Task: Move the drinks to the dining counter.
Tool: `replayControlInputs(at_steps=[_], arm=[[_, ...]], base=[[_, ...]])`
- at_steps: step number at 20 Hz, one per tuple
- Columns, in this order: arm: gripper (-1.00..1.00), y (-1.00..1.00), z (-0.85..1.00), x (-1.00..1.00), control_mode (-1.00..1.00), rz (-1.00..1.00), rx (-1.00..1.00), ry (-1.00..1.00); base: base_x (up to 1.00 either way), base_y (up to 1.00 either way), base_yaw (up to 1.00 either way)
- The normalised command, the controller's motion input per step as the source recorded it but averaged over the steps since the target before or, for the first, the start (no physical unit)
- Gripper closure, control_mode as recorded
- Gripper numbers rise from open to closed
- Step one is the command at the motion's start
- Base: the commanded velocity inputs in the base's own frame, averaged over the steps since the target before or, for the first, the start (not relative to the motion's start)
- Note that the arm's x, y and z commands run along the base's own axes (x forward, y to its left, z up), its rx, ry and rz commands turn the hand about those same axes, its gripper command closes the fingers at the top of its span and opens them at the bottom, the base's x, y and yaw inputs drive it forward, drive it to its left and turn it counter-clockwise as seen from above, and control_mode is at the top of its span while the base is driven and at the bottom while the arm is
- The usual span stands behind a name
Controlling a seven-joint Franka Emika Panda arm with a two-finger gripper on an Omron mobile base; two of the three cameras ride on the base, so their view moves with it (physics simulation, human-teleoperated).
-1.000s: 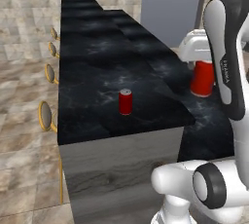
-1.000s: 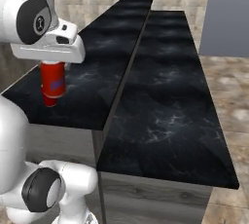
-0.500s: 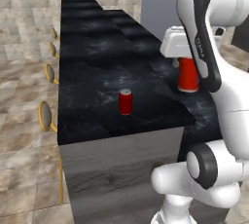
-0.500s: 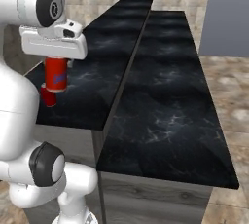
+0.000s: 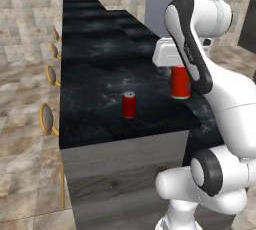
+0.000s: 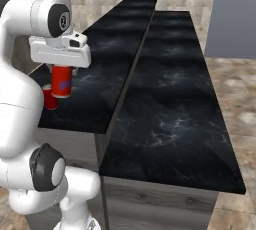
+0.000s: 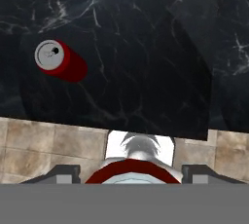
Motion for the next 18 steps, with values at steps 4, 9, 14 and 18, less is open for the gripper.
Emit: replayControlInputs(at_steps=[4, 9, 14, 18], arm=[[1.00, 0.00, -0.26, 0.24, -1.00, 0.00, 0.00, 0.00], [1.00, 0.00, -0.31, 0.27, -1.00, 0.00, 0.00, 0.00], [1.00, 0.00, -0.08, 0.19, -1.00, 0.00, -0.03, -0.09], [1.00, 0.00, 0.00, 0.12, -1.00, 0.00, -0.07, -0.16]], base=[[0.00, 0.00, 0.00], [0.00, 0.00, 0.00], [0.00, 0.00, 0.00], [0.00, 0.00, 0.00]])
